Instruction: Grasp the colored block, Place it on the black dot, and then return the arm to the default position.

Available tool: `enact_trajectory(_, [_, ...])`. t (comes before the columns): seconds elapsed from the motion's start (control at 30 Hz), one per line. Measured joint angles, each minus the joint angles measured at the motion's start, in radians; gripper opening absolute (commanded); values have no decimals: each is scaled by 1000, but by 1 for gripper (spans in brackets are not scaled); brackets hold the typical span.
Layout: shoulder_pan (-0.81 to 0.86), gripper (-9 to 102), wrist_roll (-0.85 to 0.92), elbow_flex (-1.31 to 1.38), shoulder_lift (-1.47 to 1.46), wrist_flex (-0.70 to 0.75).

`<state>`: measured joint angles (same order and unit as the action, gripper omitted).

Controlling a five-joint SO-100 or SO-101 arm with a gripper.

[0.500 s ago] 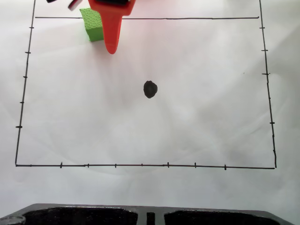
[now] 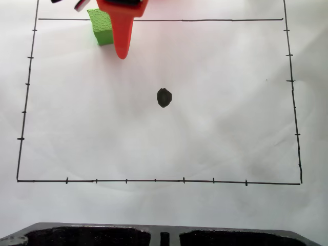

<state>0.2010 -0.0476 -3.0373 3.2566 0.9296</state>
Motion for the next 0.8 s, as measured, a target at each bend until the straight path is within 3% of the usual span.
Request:
enact_trajectory(0.3, [-3,0,26,0,-3,0])
enact_trajectory(0.5, [43,0,149,25,-100,-11])
enact_trajectory(0.8, [81,0,218,324,-351,163])
